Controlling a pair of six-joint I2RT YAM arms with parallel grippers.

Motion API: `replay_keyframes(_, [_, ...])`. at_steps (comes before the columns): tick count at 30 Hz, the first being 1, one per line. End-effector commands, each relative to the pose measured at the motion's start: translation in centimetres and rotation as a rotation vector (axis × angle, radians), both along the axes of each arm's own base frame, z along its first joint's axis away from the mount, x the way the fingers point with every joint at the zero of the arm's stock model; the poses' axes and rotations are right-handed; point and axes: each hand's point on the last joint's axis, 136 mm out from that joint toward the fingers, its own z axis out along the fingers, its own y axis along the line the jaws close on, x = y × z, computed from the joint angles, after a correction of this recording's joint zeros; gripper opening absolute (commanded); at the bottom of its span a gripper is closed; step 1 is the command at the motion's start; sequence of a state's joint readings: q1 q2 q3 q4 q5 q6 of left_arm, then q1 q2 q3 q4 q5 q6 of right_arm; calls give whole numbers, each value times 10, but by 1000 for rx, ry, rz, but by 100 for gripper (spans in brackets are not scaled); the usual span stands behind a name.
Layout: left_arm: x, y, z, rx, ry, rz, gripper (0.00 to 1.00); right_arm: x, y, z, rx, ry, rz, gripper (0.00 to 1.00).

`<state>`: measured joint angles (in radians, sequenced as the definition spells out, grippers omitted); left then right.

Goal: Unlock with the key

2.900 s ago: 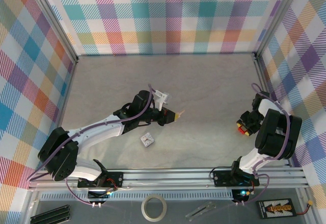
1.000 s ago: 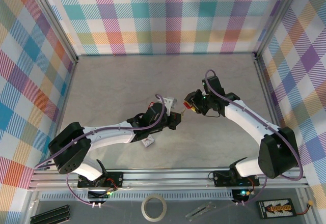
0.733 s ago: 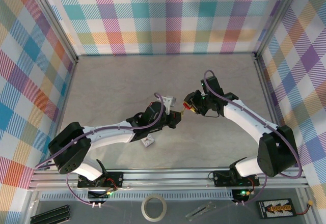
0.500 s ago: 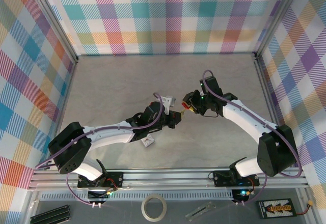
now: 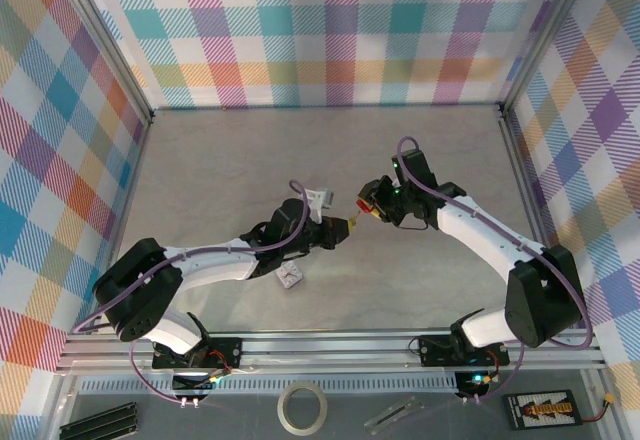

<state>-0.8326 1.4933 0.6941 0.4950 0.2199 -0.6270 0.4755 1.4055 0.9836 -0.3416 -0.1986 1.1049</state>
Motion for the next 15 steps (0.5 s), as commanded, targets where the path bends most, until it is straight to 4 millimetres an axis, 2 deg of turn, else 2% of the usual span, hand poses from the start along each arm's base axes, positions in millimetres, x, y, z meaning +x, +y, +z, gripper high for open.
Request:
replay_keyframes(1, [-3, -4, 11, -78, 2, -36, 0, -1, 1, 12, -3, -47, 22, 24])
replay_keyframes(5, [-2, -3, 10, -98, 17, -38, 0, -2, 3, 12, 4, -47, 34, 24])
replay_keyframes(11, [-3, -10, 20, -155, 1, -77, 0, -3, 4, 10, 1, -43, 42, 24])
replay_keyframes(15, [-3, -10, 17, -147, 8, -76, 0, -3, 6, 11, 7, -45, 45, 24])
